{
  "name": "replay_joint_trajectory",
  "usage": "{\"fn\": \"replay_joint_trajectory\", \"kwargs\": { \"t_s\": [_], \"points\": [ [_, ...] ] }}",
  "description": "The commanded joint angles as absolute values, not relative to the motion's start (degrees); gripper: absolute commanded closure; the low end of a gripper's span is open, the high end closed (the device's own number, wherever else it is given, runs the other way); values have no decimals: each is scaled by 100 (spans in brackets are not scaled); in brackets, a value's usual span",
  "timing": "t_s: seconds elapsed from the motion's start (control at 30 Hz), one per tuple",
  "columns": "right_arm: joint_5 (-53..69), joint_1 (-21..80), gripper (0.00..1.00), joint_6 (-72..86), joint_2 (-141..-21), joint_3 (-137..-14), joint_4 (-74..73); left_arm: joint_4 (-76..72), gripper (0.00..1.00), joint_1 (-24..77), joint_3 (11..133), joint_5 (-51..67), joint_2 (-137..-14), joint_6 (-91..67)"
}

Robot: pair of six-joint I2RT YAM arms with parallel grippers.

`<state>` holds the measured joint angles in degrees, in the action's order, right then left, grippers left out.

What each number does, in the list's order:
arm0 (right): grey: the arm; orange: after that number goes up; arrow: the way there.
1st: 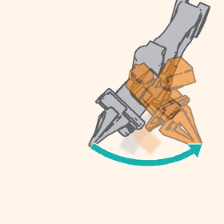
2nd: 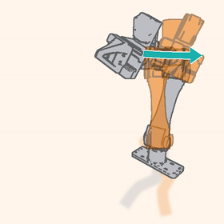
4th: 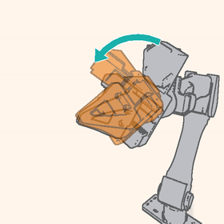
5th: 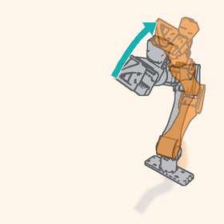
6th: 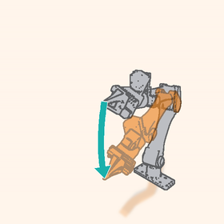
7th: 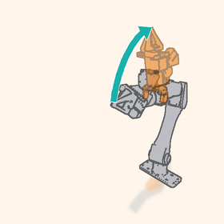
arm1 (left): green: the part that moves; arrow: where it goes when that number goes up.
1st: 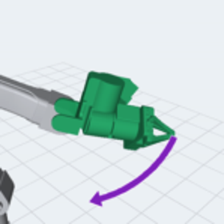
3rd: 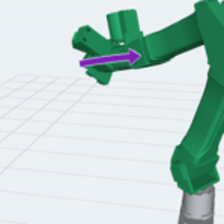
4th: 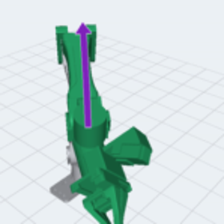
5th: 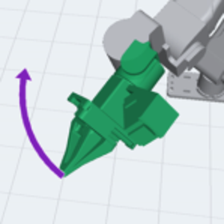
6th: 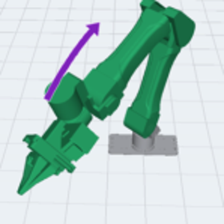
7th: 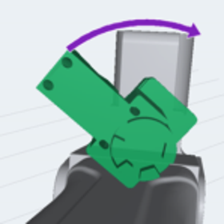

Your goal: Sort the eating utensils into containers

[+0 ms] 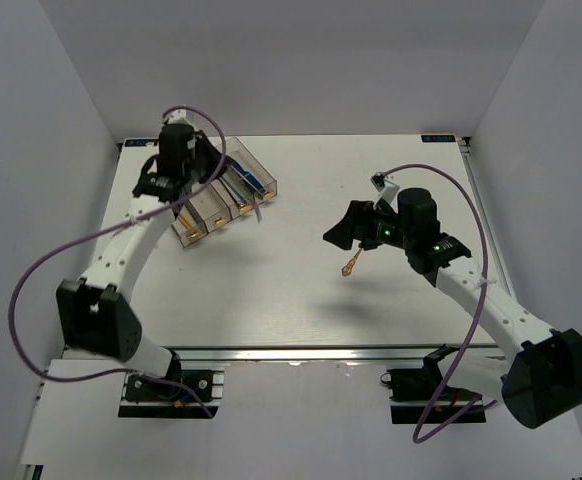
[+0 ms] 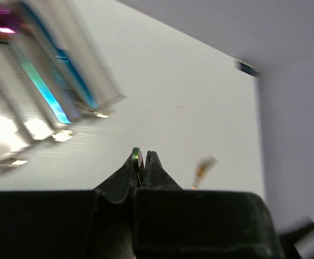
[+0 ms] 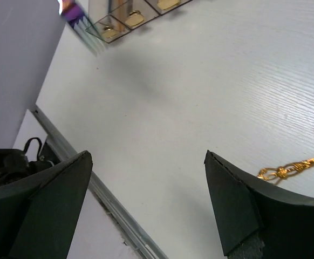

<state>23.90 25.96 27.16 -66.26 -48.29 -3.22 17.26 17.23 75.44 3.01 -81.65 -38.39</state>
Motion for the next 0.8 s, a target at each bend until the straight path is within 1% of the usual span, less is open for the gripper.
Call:
{"fn": "replay_joint_trajectory", "kwargs": {
  "t_s": [0.0, 0.03, 0.1, 0.13, 0.23, 0.27, 0.33, 0.37, 0.57, 0.7, 0.77],
  "points": [
    [2004, 2593, 11, 2382, -6363, -4816, -659, 3415, 100, 836, 8382, -316, -9267, -3297],
    [1969, 2584, 11, 2321, -6320, -4808, -720, 3558, 100, 704, 8924, -343, -9516, -3183],
    [1925, 2575, 11, 2242, -6258, -4764, -782, 3910, 100, 423, 9498, -448, -10026, -3120],
    [1890, 2575, 11, 2206, -6214, -4755, -826, 4007, 100, 352, 10049, -448, -10498, -3059],
    [1872, 2566, 11, 2083, -6144, -4711, -887, 4385, 100, 132, 10869, -308, -11317, -2988],
    [1872, 2558, 11, 2040, -6135, -4702, -922, 4455, 100, 45, 11325, -273, -11477, -2997],
    [1872, 2558, 11, 2004, -6100, -4658, -940, 4579, 100, 18, 11679, -167, -11741, -3041],
    [1889, 2549, 11, 1969, -6091, -4641, -949, 4597, 100, -200, 11924, -63, -11942, -3067],
    [1898, 2549, 11, 1925, -6117, -4605, -940, 4597, 100, -308, 12199, 0, -12410, -3182],
    [1890, 2558, 11, 1916, -6152, -4597, -905, 4246, 100, -308, 11577, -70, -12323, -3287],
    [1890, 2558, 11, 1925, -6187, -4632, -896, 4149, 97, -308, 11453, -166, -12296, -3322]
  ]
}}
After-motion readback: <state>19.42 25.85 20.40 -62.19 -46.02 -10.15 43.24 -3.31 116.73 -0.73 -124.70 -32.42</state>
